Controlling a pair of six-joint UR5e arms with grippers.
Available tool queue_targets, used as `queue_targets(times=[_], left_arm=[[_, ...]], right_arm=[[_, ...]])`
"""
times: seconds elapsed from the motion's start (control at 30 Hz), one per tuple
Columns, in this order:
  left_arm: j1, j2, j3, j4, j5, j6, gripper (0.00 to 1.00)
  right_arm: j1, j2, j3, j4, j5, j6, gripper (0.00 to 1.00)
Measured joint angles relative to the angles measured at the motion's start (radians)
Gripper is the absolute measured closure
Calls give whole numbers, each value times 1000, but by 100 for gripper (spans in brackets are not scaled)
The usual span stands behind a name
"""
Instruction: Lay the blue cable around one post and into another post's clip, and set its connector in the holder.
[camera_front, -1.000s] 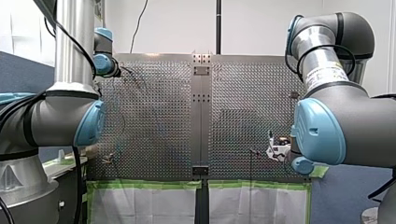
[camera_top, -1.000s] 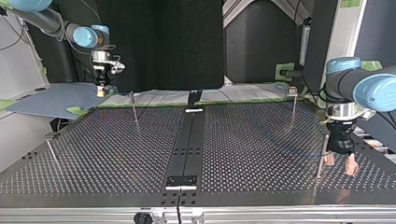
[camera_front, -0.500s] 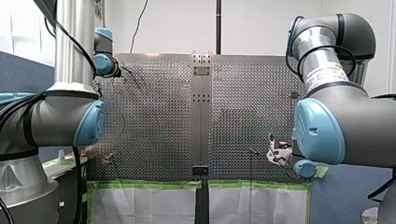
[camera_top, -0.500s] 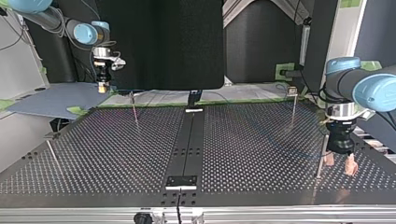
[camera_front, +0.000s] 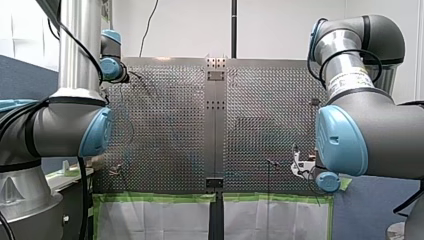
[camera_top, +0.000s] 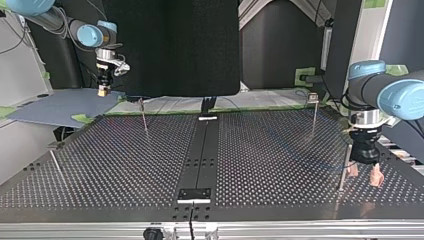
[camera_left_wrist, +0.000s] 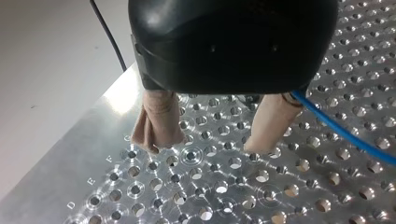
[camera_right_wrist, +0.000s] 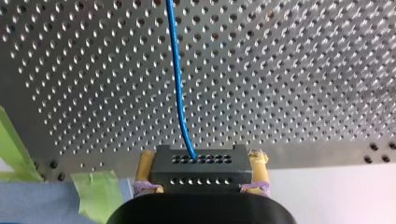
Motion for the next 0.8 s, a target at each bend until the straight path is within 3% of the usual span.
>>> queue_targets(times=[0.17,0.53,0.8], left_arm=[[0,0,0,-1,-3,-36,0],[0,1,-2,-43,-22,-128,0],[-5,5,-2,-100,-25,-136,0]], right_arm=[[0,0,0,6,22,0,100],[3,0,0,4,25,2,100],[3,0,0,1,21,4,100]])
